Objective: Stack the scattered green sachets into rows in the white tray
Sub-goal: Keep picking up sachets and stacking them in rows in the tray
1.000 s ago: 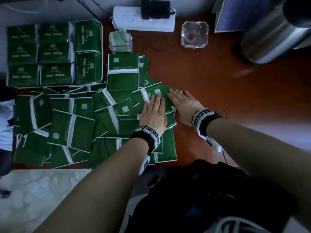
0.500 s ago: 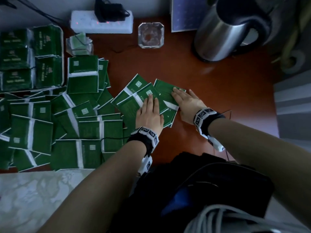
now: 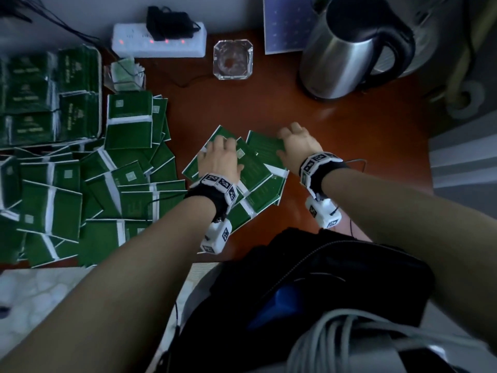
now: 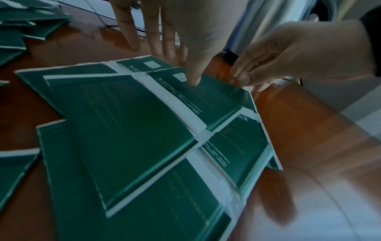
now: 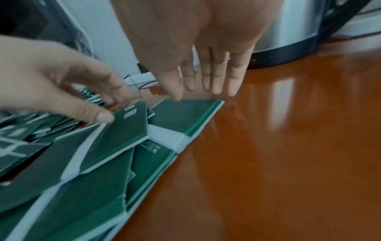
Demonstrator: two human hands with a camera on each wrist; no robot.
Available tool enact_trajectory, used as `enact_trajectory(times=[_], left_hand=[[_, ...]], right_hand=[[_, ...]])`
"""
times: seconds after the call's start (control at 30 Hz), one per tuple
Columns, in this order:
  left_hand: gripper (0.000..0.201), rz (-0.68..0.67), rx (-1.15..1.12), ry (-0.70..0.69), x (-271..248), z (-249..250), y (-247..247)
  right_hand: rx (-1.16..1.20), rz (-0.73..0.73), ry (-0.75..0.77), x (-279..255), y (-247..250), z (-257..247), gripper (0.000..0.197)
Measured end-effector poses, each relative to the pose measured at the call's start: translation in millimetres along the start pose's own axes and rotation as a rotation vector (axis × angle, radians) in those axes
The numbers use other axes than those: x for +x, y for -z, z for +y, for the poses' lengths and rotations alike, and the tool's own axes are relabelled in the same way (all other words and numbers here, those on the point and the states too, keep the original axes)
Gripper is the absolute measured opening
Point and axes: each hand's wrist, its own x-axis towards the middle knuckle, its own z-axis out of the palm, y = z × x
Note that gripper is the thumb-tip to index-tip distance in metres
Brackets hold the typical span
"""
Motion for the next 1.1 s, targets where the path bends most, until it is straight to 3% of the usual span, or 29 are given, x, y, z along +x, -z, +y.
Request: enact_trajectory(times=[0.23,0.37,0.5,0.9,1.0,1.1], left_hand=[[0.096,-0.129,-0.294,0.670,-37,-23,-18],[0.099,-0.229,-0.544,0.846,-42,-23,-24],[0.095,-0.263,-0.666,0.860,-37,-31,-34],[0.077,-0.051,-0.821,0.866,-48,-33,-29],[0.059,-0.019,-0.787,0.816,-48,-40,-19],[0.024,-0.042,-0.681,0.648,-43,-39,-6]], right_hand=[[-0.149,-0.004,-0.037,9,-5,-8,0.066],[-0.189,0.015,-0.049,14,-12,-16,0.077],[-0.159,0.013,-0.089,19,-18,-17,0.075],[-0.038,-0.073,-0.089,24,-9,-9,0.062],[-0.027,-0.011,-0.069,19,5,3,0.051],[-0.049,0.045,-0.061,11,22,16,0.036]])
